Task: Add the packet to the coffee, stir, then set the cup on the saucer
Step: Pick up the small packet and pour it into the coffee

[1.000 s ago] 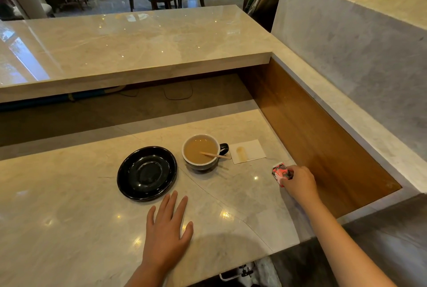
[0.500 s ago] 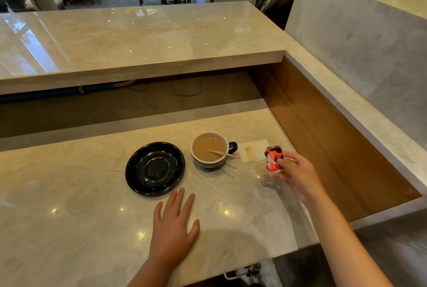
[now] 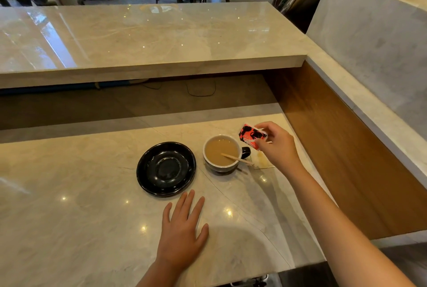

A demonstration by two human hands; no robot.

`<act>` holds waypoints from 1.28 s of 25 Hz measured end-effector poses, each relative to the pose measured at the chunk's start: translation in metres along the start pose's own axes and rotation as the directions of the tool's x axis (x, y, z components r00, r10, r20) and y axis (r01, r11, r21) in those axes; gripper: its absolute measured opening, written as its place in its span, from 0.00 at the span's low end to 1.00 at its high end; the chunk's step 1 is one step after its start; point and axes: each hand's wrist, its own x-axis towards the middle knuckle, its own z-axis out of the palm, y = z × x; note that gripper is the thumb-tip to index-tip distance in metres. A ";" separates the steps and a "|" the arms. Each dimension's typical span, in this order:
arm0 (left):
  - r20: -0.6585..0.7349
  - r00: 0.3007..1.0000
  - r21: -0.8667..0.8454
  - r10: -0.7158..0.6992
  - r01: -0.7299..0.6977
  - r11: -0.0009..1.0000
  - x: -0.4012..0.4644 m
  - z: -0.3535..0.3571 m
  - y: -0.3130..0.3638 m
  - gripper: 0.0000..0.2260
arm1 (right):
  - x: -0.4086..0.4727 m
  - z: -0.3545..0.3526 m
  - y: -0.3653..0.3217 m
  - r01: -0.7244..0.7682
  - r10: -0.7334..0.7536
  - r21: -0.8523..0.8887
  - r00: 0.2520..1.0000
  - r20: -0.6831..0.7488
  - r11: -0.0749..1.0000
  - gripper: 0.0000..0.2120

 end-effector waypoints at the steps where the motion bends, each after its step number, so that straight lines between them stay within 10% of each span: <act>1: 0.002 1.000 0.004 -0.006 0.006 1.000 0.000 0.000 0.000 0.27 | 0.002 0.003 -0.003 0.049 -0.048 -0.060 0.999 0.018 0.997 0.13; 10: 0.001 1.000 -0.002 -0.015 0.015 1.000 0.001 -0.002 0.002 0.27 | 0.009 0.019 -0.008 0.295 -0.234 -0.409 0.953 0.194 0.863 0.16; 32: -0.001 1.000 -0.008 -0.023 0.023 1.000 0.000 0.000 0.001 0.27 | 0.007 0.021 -0.008 0.311 -0.282 -0.266 0.949 0.143 0.913 0.12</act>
